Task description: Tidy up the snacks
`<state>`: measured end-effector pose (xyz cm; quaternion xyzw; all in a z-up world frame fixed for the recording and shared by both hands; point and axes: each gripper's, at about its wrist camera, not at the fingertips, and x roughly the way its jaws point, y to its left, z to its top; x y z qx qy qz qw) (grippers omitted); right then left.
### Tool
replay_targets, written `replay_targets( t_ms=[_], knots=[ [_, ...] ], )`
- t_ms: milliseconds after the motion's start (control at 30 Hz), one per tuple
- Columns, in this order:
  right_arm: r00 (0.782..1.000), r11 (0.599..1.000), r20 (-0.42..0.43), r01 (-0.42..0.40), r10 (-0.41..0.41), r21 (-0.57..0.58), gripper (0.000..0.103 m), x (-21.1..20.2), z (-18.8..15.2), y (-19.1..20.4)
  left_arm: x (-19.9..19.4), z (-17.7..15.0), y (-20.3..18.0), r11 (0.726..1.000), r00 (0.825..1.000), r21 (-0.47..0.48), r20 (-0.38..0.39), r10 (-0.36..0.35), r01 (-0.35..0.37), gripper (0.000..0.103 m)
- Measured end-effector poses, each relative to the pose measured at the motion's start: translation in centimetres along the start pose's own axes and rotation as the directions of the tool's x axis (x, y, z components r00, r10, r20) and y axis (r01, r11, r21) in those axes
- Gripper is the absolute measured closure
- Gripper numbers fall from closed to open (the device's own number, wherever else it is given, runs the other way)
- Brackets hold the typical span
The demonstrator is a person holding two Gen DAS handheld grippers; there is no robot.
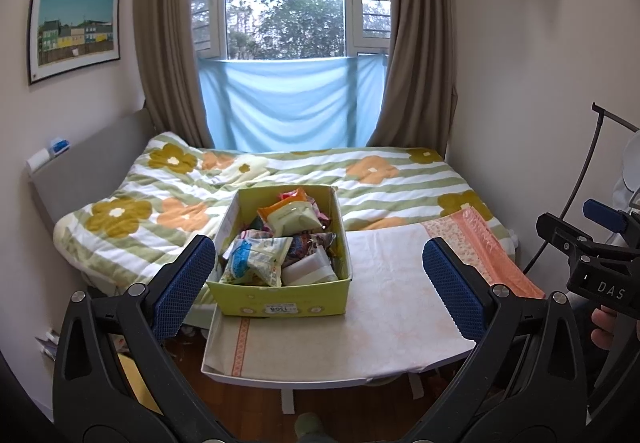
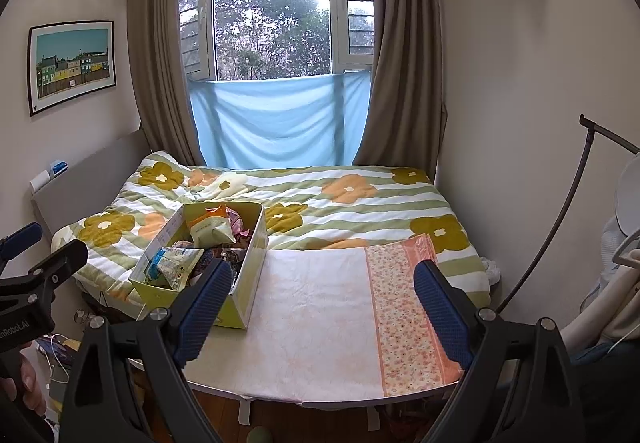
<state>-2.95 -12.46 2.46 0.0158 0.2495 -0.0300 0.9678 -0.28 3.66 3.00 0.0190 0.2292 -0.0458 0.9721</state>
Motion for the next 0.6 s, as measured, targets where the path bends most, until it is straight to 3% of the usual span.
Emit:
replay_targets(
  t_ms=[300,600],
  knots=[
    [1.000,1.000,0.004,-0.006,0.006,0.006,0.012,0.08,0.27,0.14,-0.20,-0.14,-0.79,0.997,0.997,0.042,0.028,0.070,-0.071,0.000],
    [1.000,1.000,0.006,-0.004,0.004,0.007,0.012,0.40,0.45,0.25,-0.37,-0.30,-0.11,0.998,0.997,-0.001,0.048,0.058,-0.058,0.000]
  ],
)
